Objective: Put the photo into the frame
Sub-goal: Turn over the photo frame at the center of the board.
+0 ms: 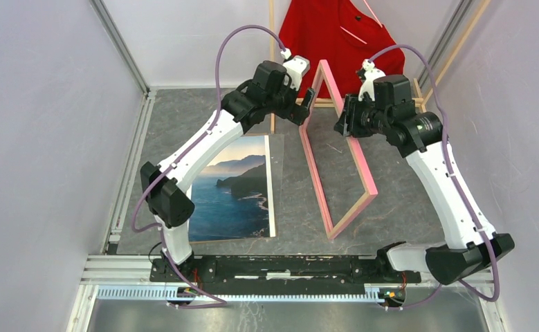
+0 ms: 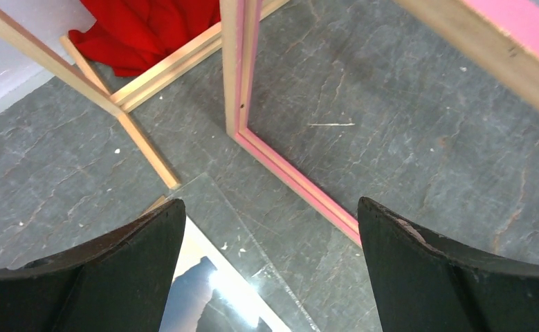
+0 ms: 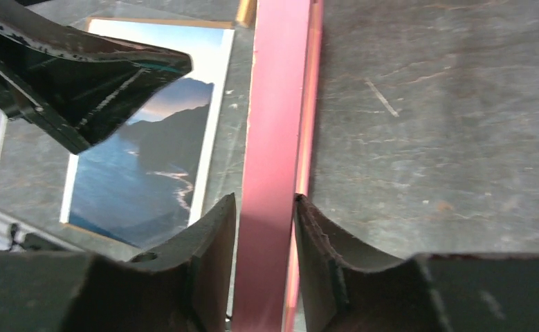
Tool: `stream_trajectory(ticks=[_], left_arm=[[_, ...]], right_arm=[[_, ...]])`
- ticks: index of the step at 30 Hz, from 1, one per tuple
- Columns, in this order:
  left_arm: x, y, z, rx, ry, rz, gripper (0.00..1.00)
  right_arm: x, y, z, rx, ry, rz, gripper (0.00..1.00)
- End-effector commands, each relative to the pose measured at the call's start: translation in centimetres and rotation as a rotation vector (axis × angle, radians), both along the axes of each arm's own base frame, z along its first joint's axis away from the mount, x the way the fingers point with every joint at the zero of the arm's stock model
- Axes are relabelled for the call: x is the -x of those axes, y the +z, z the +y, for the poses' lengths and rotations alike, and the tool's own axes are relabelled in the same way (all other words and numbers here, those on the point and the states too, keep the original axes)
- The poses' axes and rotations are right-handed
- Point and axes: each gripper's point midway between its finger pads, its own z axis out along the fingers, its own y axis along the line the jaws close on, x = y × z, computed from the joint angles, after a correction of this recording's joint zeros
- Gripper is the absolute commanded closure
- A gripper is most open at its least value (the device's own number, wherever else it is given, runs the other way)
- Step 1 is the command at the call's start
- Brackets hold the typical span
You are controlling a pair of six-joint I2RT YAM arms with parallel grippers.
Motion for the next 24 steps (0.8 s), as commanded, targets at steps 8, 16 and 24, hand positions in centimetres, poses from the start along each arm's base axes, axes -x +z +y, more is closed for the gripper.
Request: stream_trajectory(ticks=[8,16,24], left_arm=[[1.0,1.7,6.7,-0.136,0.047,-0.084,0.00],[1.1,1.6,9.6,-0.177,0.089,-0.074,0.00],[1.6,1.2,10.4,-0.192,0.103,-0.070,0.00]], right_arm=[[0.1,-5.8,-6.7,0.313,-0.180,0.034,0.78],[0.8,-7.7,-8.9,0.383,-0.271,0.051,0.86],[2.0,-11.1,-9.3,0.418,-0.247,0.098,0.89]])
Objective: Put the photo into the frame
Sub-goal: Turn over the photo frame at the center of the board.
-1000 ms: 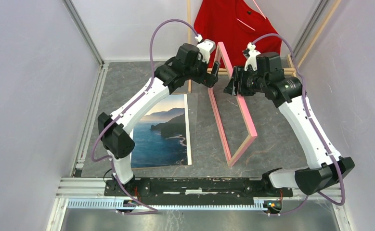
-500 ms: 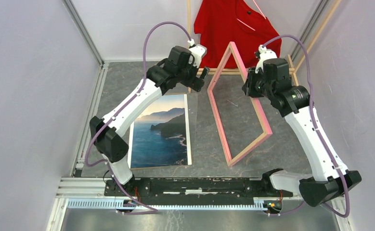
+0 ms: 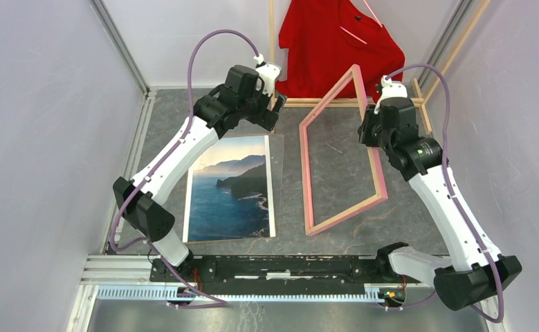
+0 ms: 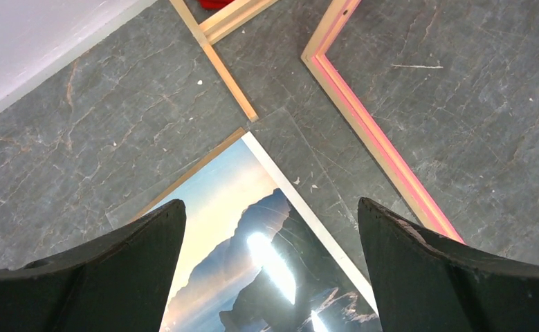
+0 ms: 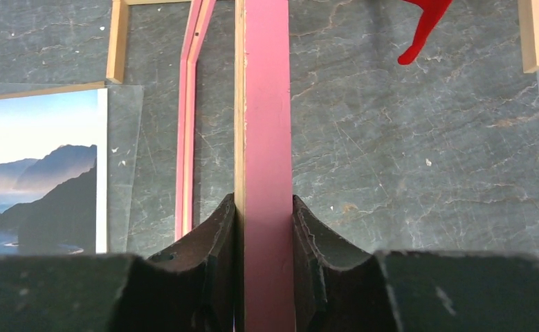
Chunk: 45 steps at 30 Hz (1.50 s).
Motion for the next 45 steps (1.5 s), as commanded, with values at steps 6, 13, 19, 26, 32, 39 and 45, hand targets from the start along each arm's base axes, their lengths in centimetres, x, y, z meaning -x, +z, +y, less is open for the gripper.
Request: stream_trajectory(ticks=[6,13,19,26,32,39,45], left_arm=[[0.8,1.3,1.2,-0.024,-0.003,-0.046,0.00],[1.6,0.0,1.1,-0.044,-0.049,-0.022,0.00],[1.9,-2.3,1.4,-0.099,-0.077,-0.003,0.00],[2.6,-5.8,1.8,-0.152,-0.108,0.045,0.00],[2.7,-5.2,1.6,-0.139,-0.118,0.035,0.00],[2.9,-5.0,1.6,-0.139,-0.130,0.031,0.00],[4.0,-4.5,1.3,-0.115,-0.181,0.032,0.00]], right_arm=[[3.9,-10.0,-1.9,0.187,0.050,0.307,0.93],[4.1,-11.0,-1.8,0.199,0.071,0.339,0.93],[3.6,-11.8,-3.3,0.274,0.005,0.354,0.90],[3.9,-16.6,-5.7,0.387,-0.106,0.434,0.89],[3.9,-19.0,-7.5,0.494,-0.180,0.478,0.90],[3.2,-20.9,-8.2,0.562,-0.217,0.520,0.89],[3.6,-22.6,-10.4,0.691,-0.311,0.543,0.89]])
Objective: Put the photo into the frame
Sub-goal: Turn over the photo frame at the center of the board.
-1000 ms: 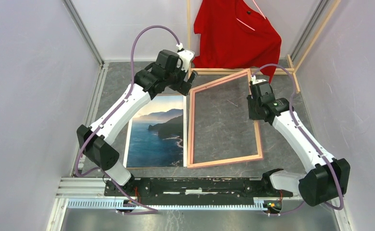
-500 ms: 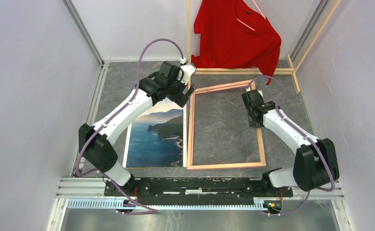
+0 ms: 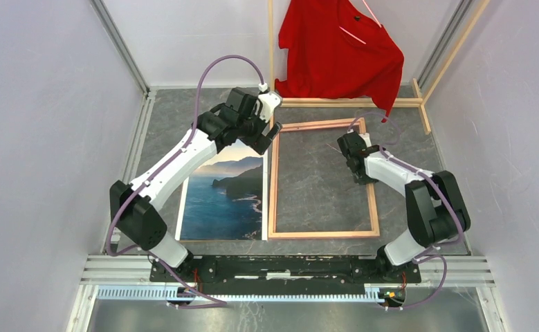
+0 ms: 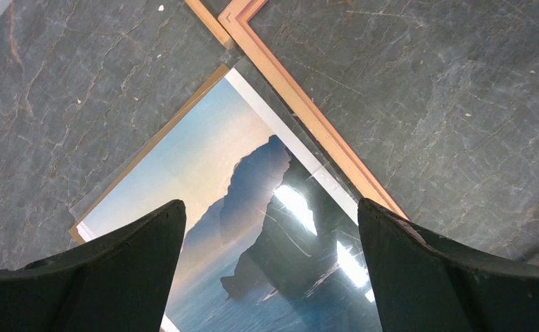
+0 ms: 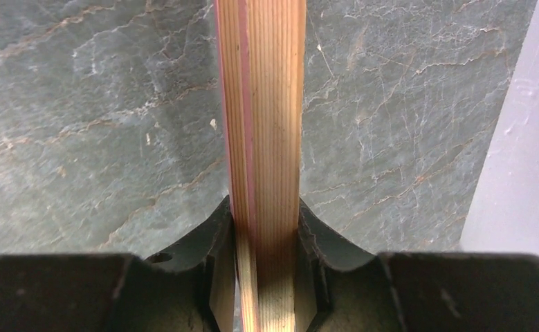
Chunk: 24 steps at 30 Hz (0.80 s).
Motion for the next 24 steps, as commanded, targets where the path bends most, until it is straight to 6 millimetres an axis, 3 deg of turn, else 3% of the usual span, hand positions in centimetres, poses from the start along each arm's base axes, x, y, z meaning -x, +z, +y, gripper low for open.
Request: stream_trajectory(ticks=[1,5,6,8,14,20,24], left_arm=[[0.6,3.0,-0.6,0.052,-0.072,-0.070,0.00],[0.6,3.6,-0.2,0.058,-0.056,-0.089,0.00],[0.6,3.8,-0.2,0.062,-0.057,-0.092,0.00],[0.7,4.1,-0.2,0.066,-0.055,-0.098,0.00],[-0.2,4.6,0.8,0.040,0.001,-0.117,0.00],[-1.7,5.5,3.5,0.075,0.087,-0.108,0.00],[-2.8,5.9,6.6,0.105,0.146,-0.093,0.00]], right_arm=[[-0.1,0.1,-3.4,0.230,-0.075,-0.024,0.89],[-0.3,-0.2,-3.1,0.224,-0.058,-0.009,0.82],[-0.4,-0.2,-2.8,0.207,-0.048,-0.008,0.68],[-0.4,-0.2,-2.6,0.177,-0.037,-0.024,0.54],[-0.3,0.4,-2.4,0.158,-0.029,-0.040,0.23],[-1.7,4.0,-1.2,0.083,-0.038,-0.129,0.15],[-3.1,7.1,4.4,-0.162,0.044,-0.251,0.12]])
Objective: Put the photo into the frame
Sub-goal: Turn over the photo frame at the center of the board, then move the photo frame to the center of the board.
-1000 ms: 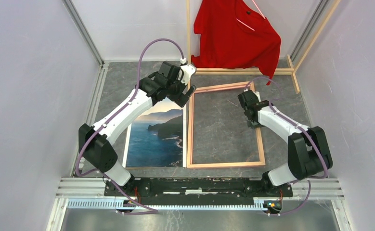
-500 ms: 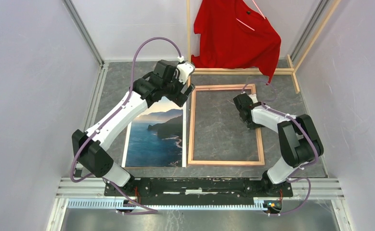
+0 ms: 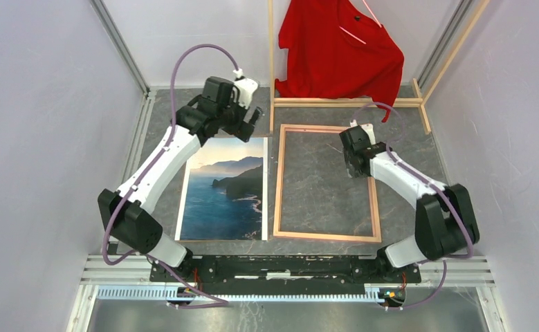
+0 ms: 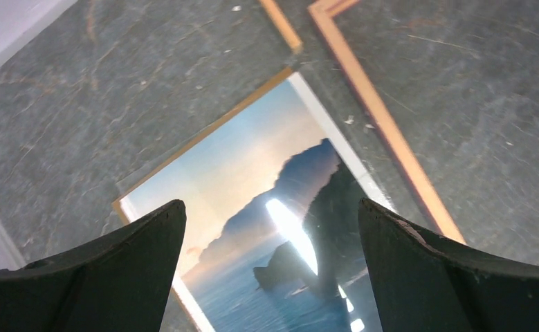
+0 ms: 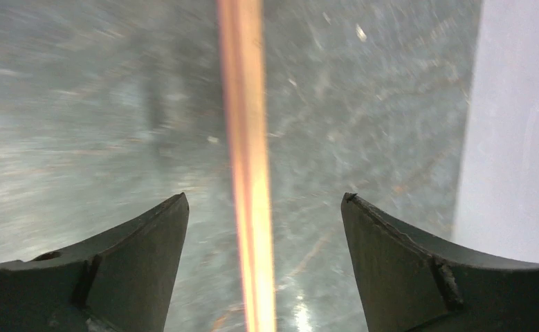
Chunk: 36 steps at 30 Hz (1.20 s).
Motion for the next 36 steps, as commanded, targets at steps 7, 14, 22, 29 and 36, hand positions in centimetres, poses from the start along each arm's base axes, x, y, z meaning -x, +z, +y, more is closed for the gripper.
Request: stream_trajectory(ticks=[7,14,22,29,36], left_arm=[[-2.5,1.5,10.8,0.041,0.219,-0.018,0.00],[-1.6,-0.6,16.8,0.039,0.329,0.010,0.00],[0.6,-2.9,18.2,0.004,0.344,0.038,0.00],[1.7,-4.2,20.7,-0.014,0.403,0.054,0.00],[2.3,-5.7,21.2,-0.047,0.398,0.079,0.00]], right_arm=[[-2.0,6.3,21.0,-0.620,0.347,-0.214,0.10],[-2.2,4.3,29.8,-0.671,0.458,-0.149,0.14],[-2.6,0.2,31.8,-0.531,0.471,-0.118,0.32],[-2.1,-2.7,31.0,-0.441,0.467,-0.105,0.39],[-1.2,-4.7,30.1,-0.426,0.480,-0.076,0.51]])
